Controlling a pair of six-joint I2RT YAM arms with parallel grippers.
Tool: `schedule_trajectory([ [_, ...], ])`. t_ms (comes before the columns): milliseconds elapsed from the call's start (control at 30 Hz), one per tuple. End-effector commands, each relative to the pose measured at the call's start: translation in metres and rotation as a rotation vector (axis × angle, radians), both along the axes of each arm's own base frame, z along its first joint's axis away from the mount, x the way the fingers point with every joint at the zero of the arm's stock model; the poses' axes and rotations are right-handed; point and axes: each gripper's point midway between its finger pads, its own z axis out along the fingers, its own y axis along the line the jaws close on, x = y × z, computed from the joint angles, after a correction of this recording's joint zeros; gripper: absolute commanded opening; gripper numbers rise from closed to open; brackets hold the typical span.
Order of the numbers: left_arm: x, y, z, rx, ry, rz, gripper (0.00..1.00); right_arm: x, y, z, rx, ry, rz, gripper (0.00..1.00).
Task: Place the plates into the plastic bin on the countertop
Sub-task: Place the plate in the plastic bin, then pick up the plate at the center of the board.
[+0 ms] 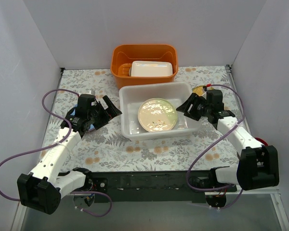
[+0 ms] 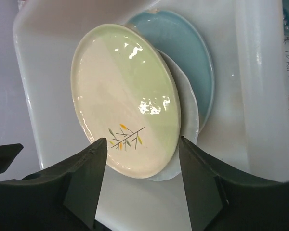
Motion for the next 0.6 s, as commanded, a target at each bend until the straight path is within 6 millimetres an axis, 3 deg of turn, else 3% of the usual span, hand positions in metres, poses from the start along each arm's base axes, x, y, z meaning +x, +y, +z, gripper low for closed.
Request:
schedule_trajectory([
  [0, 0.002, 0.002, 0.011, 0.015, -0.025, 0.000, 0.98, 0.011, -0.001, 0.051, 0.017, -0.144, -0.010, 0.73],
  [200, 0.003, 0.000, 0.010, 0.003, -0.018, -0.003, 0.98, 0.010, 0.000, 0.070, 0.021, -0.198, 0.002, 0.83],
  [333, 0.004, 0.003, 0.009, 0.023, -0.004, 0.004, 0.98, 0.014, 0.004, 0.074, 0.034, -0.203, 0.024, 0.84],
  [567, 0.007, 0.025, -0.013, 0.085, 0.080, 0.060, 0.98, 0.016, 0.020, 0.081, 0.071, -0.215, 0.083, 0.84],
])
